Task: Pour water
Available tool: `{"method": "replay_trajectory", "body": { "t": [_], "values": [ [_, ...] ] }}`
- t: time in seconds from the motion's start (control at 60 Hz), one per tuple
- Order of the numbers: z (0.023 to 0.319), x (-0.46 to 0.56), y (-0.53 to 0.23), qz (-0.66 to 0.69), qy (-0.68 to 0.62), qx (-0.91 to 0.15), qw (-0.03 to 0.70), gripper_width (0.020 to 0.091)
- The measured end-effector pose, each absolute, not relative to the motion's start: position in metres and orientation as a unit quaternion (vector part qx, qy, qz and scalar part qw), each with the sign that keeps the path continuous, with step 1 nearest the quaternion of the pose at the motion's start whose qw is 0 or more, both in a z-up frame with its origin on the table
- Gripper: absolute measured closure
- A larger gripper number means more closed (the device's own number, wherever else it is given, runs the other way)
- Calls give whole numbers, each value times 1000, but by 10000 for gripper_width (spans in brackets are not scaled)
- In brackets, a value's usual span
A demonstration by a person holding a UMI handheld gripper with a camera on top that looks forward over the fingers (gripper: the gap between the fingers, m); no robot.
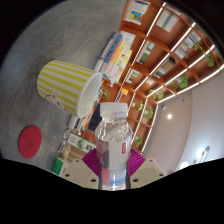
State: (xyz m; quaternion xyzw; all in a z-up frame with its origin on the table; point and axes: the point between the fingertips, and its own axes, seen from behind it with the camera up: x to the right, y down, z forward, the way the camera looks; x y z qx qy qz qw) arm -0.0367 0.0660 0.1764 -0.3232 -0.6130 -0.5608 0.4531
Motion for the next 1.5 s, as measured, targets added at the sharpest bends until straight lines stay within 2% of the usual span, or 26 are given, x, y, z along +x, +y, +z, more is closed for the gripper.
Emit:
{"method": "replay_trajectory", "body": {
  "t": [0.183,0.383,0.45,0.533,0.7,0.833,0.967,1.117,1.267,1.45,1.5],
  "values": [
    [174,-61,63,-609,-650,-219,399,767],
    [164,-56,64,-598,-643,-249,409,766],
    [170,-51,61,-574,-622,-295,443,765],
    [174,-35,55,-511,-563,-402,509,766],
    [168,-6,46,-267,-395,-624,619,764],
    [150,5,42,-42,-240,-725,644,756],
    [138,11,40,80,-156,-742,647,756],
    [116,9,44,135,-116,-752,635,757],
    [88,9,49,139,-108,-756,631,753],
    [88,9,50,138,-113,-747,640,756],
    [88,7,47,130,-117,-746,642,726]
  ]
}}
